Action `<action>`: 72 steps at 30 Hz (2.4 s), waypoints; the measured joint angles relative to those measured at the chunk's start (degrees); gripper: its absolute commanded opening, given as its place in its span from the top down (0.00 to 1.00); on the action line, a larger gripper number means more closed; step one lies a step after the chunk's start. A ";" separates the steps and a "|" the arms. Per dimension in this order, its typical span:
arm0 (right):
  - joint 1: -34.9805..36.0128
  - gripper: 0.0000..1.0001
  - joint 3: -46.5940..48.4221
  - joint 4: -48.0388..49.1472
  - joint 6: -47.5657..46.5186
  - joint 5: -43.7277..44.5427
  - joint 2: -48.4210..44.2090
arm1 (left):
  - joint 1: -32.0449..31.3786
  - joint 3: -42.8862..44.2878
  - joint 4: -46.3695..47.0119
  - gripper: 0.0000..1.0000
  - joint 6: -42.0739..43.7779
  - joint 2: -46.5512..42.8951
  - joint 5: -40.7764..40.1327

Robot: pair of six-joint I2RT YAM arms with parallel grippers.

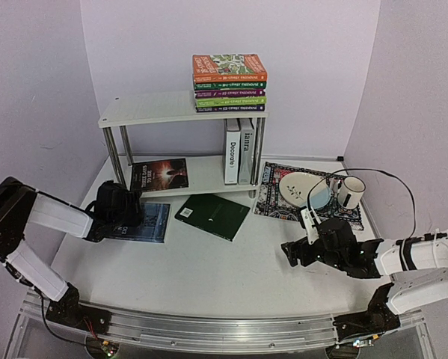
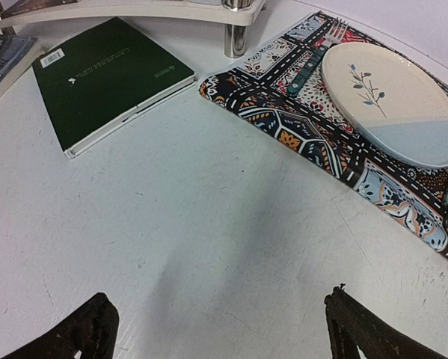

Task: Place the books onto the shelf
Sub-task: Adjust the book on the shelf, then adjust the book at the center of the board.

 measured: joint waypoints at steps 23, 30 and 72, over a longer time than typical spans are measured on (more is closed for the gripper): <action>0.00 0.04 0.95 -0.31 0.00 -0.37 1.81 | 13.48 12.33 -36.67 0.07 58.00 -11.10 1.03; 0.00 0.04 0.95 -0.31 -0.02 -0.41 1.81 | 13.49 12.29 -40.28 0.06 64.94 -4.22 0.88; 2.41 0.22 22.95 -0.02 15.30 -16.95 23.00 | -0.54 13.90 -55.27 0.48 71.60 -0.21 11.55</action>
